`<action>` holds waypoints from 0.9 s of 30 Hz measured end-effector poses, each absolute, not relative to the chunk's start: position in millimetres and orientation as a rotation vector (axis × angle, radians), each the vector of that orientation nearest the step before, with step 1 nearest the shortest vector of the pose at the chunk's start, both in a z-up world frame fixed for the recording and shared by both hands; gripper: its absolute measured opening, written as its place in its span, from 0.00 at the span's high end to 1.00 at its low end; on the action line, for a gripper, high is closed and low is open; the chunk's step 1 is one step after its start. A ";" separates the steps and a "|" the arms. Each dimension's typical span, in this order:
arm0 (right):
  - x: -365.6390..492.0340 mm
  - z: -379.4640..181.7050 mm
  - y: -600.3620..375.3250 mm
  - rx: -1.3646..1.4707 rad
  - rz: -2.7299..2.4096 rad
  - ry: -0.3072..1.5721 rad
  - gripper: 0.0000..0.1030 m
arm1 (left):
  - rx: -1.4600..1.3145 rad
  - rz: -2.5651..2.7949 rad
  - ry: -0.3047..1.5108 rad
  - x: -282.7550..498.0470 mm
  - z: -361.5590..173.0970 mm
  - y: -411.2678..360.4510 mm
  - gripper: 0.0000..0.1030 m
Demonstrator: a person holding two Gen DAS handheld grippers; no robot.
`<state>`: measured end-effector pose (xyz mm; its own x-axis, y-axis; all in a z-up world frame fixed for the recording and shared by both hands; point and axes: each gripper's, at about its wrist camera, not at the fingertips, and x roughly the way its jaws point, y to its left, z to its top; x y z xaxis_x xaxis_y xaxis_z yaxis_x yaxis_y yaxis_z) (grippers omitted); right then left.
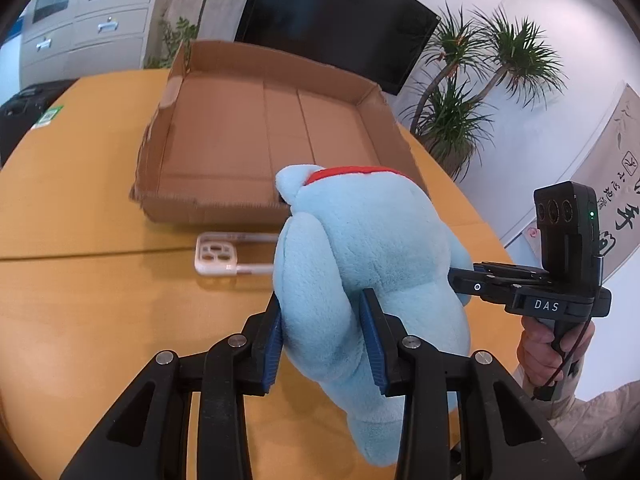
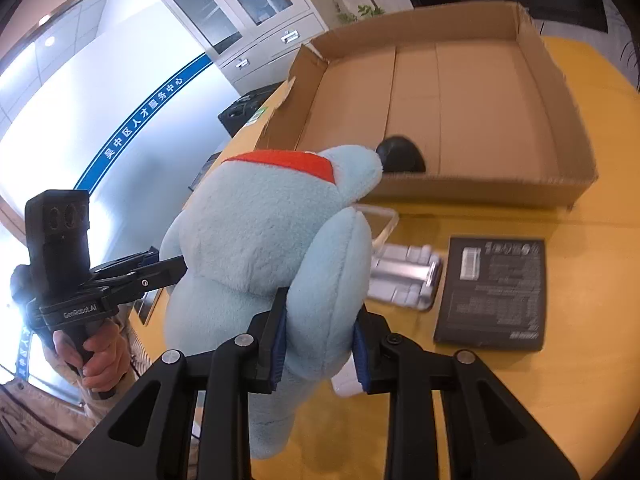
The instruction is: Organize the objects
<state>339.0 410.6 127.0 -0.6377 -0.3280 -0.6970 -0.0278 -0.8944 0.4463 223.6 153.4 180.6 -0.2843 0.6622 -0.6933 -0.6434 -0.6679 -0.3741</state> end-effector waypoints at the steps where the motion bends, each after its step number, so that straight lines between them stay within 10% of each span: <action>1: 337.0 130.4 411.1 1.243 -2.632 -0.625 0.76 | -1.099 2.022 -0.028 222.0 182.8 154.6 0.67; 27: 264.1 171.8 418.0 1.208 -2.771 -0.469 0.76 | -1.023 2.093 -0.046 148.4 221.4 174.4 0.67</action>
<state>264.1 418.0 171.8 -0.6853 -0.1957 -0.7015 -0.0462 -0.9496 0.3100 148.4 174.4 221.4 -0.3627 0.6661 -0.6517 -0.6369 -0.6877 -0.3485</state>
